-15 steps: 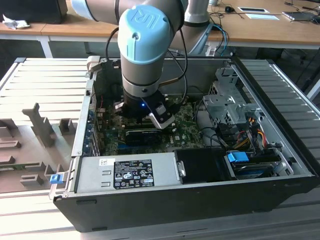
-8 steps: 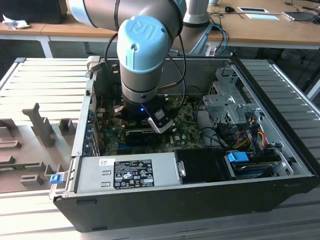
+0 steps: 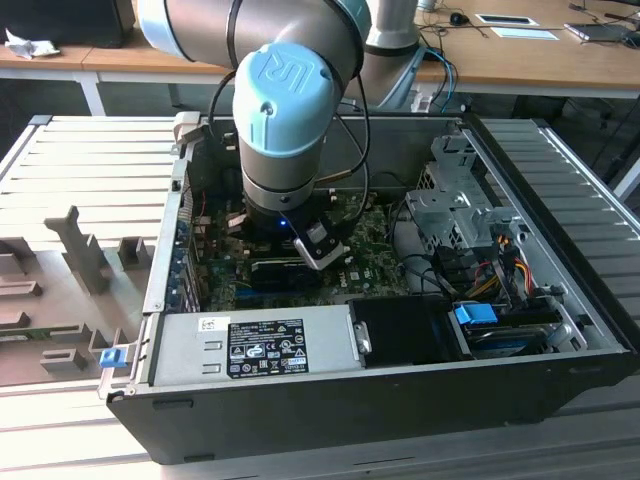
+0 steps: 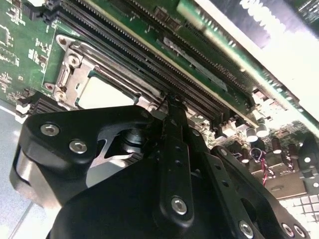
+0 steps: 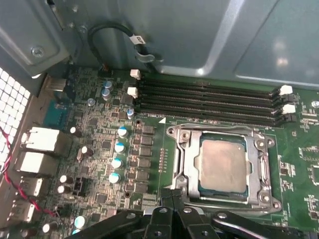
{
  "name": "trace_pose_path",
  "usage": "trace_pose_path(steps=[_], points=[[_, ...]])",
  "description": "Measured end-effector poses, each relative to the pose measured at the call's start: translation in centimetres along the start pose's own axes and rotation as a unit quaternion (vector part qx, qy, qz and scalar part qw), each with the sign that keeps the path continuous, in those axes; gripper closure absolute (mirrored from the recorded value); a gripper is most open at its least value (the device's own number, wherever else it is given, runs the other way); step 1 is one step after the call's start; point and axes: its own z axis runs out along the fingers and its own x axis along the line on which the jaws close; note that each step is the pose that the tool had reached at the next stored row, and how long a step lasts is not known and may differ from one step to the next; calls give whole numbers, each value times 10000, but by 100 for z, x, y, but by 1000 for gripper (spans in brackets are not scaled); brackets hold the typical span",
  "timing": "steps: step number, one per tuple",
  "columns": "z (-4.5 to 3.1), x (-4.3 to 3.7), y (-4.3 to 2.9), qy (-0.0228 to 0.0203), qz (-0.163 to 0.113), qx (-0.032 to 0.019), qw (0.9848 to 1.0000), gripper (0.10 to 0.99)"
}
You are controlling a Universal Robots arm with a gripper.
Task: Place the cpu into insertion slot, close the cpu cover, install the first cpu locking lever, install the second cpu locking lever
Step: 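Install the second cpu locking lever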
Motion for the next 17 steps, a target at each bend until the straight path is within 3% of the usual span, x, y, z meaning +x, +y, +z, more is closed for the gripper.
trace_pose_path(steps=[3, 6, 13, 17], points=[[23, 49, 3, -4, -2, -33, 10000, 980], [20, 62, 5, -6, -2, -34, 10000, 980], [-119, 57, 60, -3, -1, -37, 10000, 980], [-154, 56, 74, -1, 0, -36, 10000, 980]])
